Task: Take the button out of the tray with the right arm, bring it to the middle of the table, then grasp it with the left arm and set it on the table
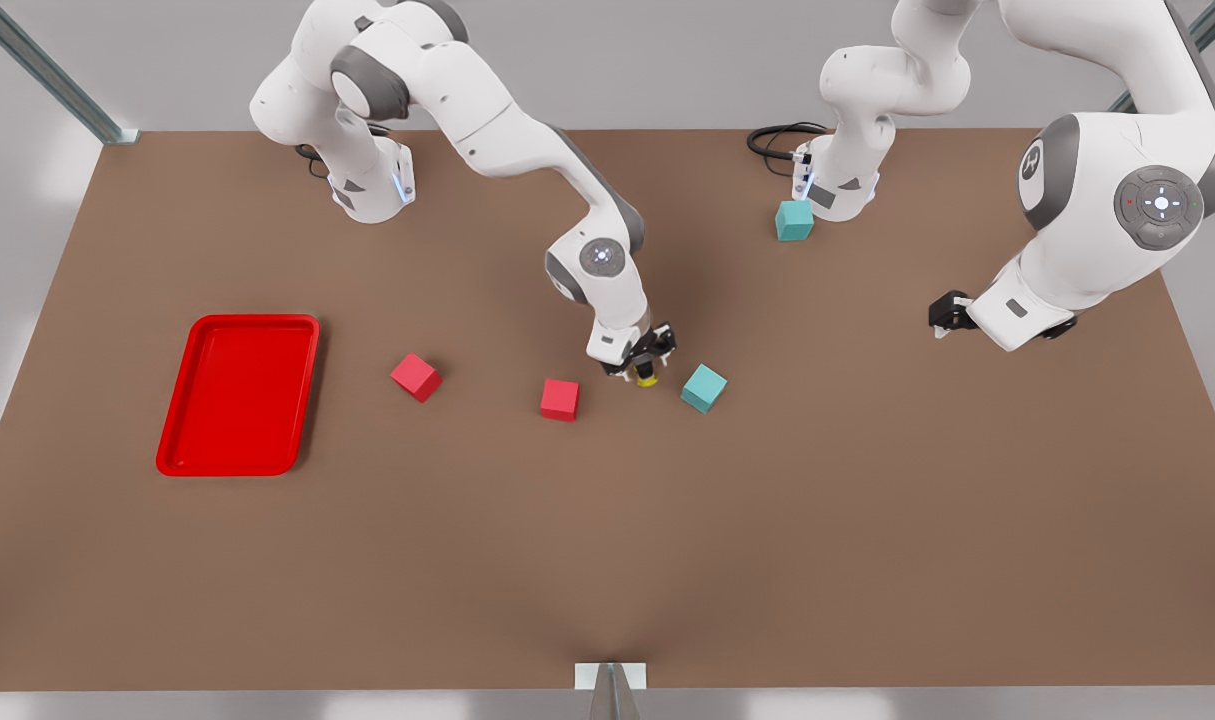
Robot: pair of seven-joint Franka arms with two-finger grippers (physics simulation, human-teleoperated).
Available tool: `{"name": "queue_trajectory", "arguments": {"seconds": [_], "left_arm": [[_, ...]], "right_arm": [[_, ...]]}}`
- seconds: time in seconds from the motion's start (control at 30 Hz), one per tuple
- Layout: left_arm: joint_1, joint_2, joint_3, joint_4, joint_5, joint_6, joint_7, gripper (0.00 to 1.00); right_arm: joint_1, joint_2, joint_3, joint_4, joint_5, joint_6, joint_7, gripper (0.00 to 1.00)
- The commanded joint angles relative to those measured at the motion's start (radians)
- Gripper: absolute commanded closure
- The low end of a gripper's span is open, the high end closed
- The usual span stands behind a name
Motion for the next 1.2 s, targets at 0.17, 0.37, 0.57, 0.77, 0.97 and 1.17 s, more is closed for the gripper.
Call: {"name": "queue_trajectory", "arguments": {"seconds": [0.17,0.37,0.57,0.77,0.97,1.17], "left_arm": [[0.0,0.007,0.0,0.0,0.001,0.001,-0.001,0.0],[-0.333,0.154,-0.04,0.023,-0.188,-0.005,-0.887,0.0],[-0.649,0.476,-0.04,0.094,-0.286,0.364,-1.745,0.0],[-0.719,0.479,-0.032,-0.19,-0.167,0.714,-1.875,0.0],[-0.741,0.458,-0.034,-0.297,0.183,0.912,-1.874,0.0],[-0.778,0.505,-0.035,-0.317,0.179,0.978,-1.878,0.0]], "right_arm": [[-0.471,-0.208,-0.003,0.463,-0.001,-1.251,-0.014,0.0],[-0.763,-0.21,-0.003,0.595,-0.17,-1.303,-0.126,0.0],[-0.807,-0.211,0.002,0.595,-0.207,-1.359,-0.219,0.0],[-0.875,-0.247,0.005,0.592,-0.23,-1.362,-0.44,0.0],[-0.858,-0.53,0.028,0.131,-0.244,-1.118,-0.431,0.0],[-0.858,-0.529,0.03,0.152,-0.244,-1.127,-0.434,0.0]]}}
